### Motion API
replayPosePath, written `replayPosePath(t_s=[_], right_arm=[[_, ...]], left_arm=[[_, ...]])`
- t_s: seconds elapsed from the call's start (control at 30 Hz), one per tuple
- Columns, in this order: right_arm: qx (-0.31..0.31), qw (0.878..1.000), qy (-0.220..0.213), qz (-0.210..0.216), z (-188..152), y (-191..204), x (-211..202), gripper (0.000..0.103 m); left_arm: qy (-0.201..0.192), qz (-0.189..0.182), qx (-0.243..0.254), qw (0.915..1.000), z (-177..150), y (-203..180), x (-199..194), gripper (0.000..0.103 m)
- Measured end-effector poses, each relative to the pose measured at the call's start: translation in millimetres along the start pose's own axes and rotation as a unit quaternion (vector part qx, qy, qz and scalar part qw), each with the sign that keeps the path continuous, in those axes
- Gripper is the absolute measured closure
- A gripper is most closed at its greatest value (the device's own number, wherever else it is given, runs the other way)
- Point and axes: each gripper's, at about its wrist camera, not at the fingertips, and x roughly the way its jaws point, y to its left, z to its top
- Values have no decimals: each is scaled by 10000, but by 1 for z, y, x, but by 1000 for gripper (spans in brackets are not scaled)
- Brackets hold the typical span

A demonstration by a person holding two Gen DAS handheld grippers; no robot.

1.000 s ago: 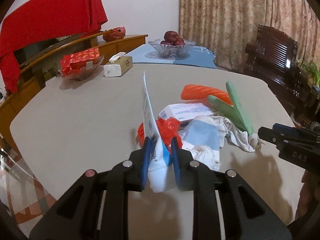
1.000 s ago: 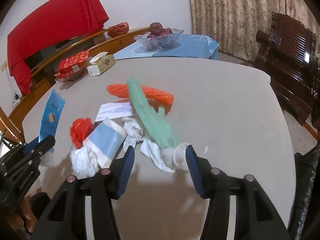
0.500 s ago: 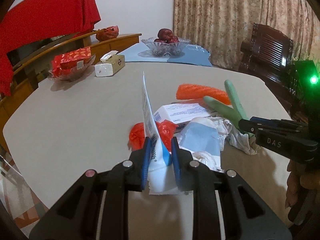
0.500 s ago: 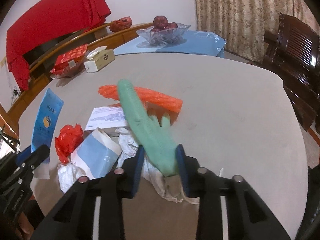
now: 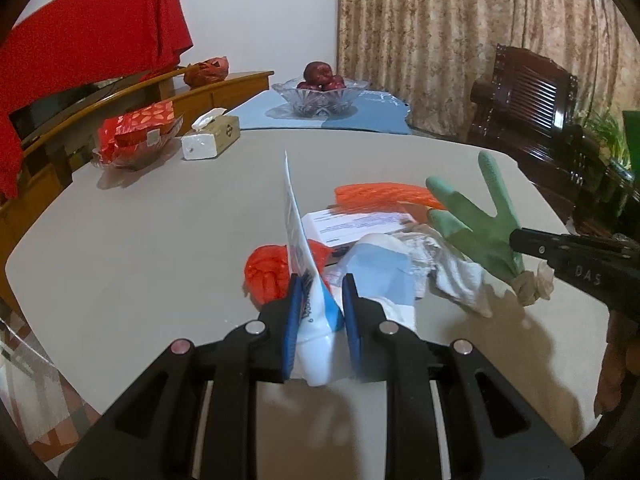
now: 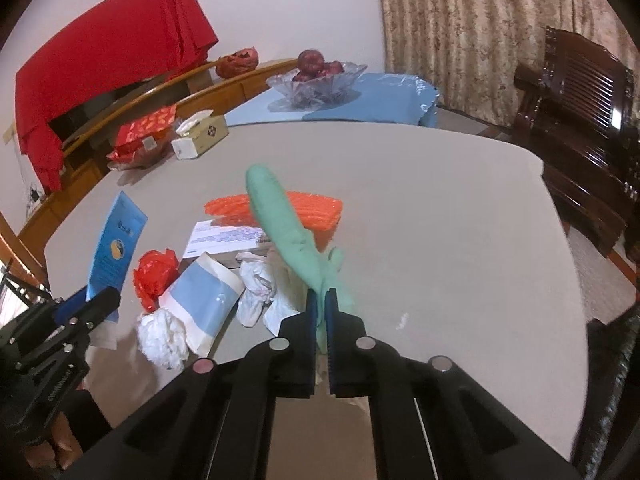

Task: Collect trash
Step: 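Grasp the second green glove with the right gripper and carry it toward the bin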

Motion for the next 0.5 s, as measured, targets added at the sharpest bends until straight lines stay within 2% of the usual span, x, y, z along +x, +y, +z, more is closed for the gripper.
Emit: replayPosePath(t_s=[0.5], right_arm=[[377,9986,-321,-177,-5,-13,-65,99]], left_arm=[[-15,-298,322,9990,-10,-36,-37,83]])
